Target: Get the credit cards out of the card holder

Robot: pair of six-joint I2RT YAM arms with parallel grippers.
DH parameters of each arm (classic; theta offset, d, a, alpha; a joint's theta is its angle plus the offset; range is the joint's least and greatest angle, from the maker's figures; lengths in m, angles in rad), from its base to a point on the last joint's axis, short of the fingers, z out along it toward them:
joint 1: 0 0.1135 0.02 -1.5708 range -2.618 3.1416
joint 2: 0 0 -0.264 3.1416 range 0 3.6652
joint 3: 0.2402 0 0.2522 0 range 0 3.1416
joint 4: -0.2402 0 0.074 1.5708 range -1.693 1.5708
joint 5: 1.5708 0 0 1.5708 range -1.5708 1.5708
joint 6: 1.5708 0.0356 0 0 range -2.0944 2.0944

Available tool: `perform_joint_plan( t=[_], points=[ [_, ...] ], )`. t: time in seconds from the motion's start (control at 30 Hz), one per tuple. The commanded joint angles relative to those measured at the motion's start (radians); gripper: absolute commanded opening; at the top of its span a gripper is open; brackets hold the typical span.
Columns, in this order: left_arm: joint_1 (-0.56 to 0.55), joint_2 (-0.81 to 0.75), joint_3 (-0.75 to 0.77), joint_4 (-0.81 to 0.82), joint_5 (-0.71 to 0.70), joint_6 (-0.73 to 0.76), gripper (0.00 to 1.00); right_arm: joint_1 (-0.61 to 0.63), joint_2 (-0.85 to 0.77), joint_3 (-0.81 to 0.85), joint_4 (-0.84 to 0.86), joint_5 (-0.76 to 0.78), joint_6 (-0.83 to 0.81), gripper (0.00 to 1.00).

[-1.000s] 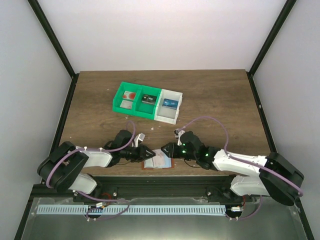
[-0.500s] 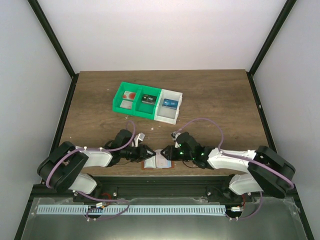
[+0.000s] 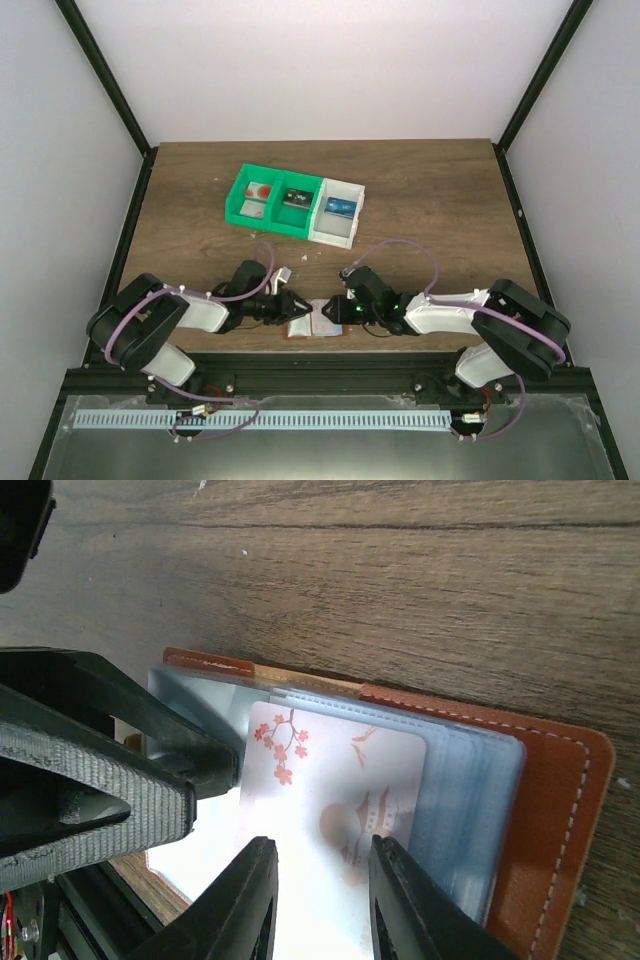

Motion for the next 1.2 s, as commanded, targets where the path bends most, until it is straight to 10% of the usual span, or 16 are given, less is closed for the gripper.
perform_joint_plan(
  t=[0.0,1.17],
  points=[
    [-0.002,0.033,-0.018,0.089,0.023,-0.017,0.35,-0.003,0.024,0.016,-0.024,0.008,-0.004,0.28],
    [-0.004,0.088,-0.027,0.188,0.033,-0.06,0.27,-0.002,0.014,0.01,-0.031,0.013,-0.005,0.21]
  ],
)
